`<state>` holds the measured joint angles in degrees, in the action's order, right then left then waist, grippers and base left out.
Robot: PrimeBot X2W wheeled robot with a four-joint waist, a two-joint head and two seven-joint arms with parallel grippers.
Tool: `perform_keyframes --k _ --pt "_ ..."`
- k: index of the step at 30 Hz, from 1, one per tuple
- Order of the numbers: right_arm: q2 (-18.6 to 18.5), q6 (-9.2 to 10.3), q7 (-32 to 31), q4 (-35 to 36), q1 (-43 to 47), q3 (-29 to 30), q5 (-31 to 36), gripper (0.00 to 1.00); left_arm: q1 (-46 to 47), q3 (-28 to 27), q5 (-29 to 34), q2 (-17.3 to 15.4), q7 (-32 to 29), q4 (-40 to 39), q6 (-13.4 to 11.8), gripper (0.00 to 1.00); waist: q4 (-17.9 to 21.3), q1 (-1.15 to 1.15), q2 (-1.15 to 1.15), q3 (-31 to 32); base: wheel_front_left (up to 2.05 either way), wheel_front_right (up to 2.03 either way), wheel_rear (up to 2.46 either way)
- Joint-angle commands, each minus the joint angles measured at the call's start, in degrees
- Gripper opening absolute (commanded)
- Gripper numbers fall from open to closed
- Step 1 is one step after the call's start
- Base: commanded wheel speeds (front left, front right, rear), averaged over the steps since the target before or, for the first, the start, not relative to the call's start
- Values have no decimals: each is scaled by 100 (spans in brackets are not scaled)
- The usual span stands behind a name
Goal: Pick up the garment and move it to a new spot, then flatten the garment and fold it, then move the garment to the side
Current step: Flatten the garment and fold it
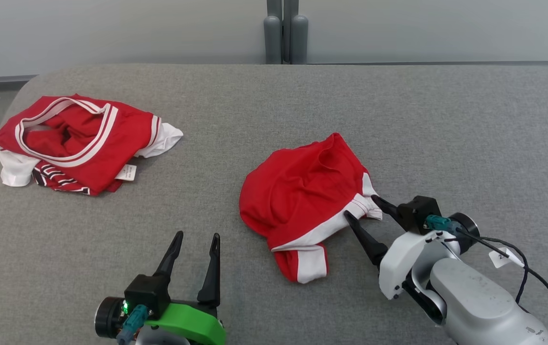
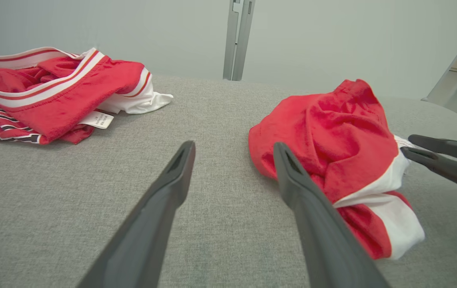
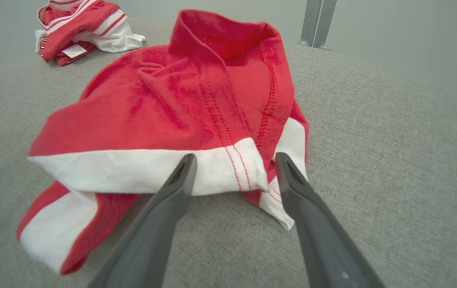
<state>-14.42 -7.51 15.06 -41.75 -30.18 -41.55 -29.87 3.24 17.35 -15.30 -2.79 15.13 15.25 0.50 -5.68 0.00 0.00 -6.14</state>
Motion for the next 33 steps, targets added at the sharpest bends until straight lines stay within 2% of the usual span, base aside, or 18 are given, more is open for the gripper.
perform_keyframes --k 1,2,3,4,7,8,9,10,15,21,23,27,33 --pt "-37 4 18 -30 -86 -59 -68 100 77 -18 22 -19 3 -2 -12 100 -29 0 0 -21 0 0 0" --pt "-37 4 18 -44 -94 -98 -120 87 78 -27 23 -19 3 -4 -18 100 -36 0 0 -24 0 0 0" --pt "-33 4 18 -67 -92 -126 -170 67 79 -31 19 -19 3 -10 -24 100 -39 0 0 -28 0 0 0" --pt "-38 4 18 -97 -99 -166 -212 42 83 -38 18 -19 3 -16 -29 100 -42 0 0 -33 0 0 0" --pt "-54 4 18 -146 -143 -261 -318 22 109 -39 14 -19 3 -27 -29 100 -51 0 0 -46 0 0 0" --pt "-57 4 18 -146 -149 -312 -350 9 116 -42 11 -18 3 -27 -30 100 -53 0 0 -46 0 0 0" --pt "-60 4 18 -128 -152 -337 -379 3 120 -49 6 -18 3 -32 -37 100 -54 0 0 -46 0 0 0" --pt "-72 4 18 -127 -147 -357 -439 0 122 -57 -1 -18 3 -39 -45 100 -54 0 0 -52 0 0 0" --pt "-154 4 17 -55 -180 -481 -593 0 115 -82 -26 -18 3 -28 -43 100 -53 0 0 -58 0 0 0" --pt "-357 4 17 854 -267 -353 -1152 0 13 -146 -97 -18 3 -23 -88 100 7 0 0 38 0 0 0" --pt "-554 4 17 1324 -330 -251 -1425 0 -46 -156 -123 -18 3 -29 -100 100 45 0 0 85 0 0 0" --pt "-1177 5 17 2068 -348 122 -1917 0 -131 -148 -163 -18 3 -58 -109 100 112 0 0 179 0 0 0" --pt "-1996 5 17 2238 83 689 -2215 0 -226 -143 -235 -18 3 -102 -153 100 229 0 0 215 0 0 0"
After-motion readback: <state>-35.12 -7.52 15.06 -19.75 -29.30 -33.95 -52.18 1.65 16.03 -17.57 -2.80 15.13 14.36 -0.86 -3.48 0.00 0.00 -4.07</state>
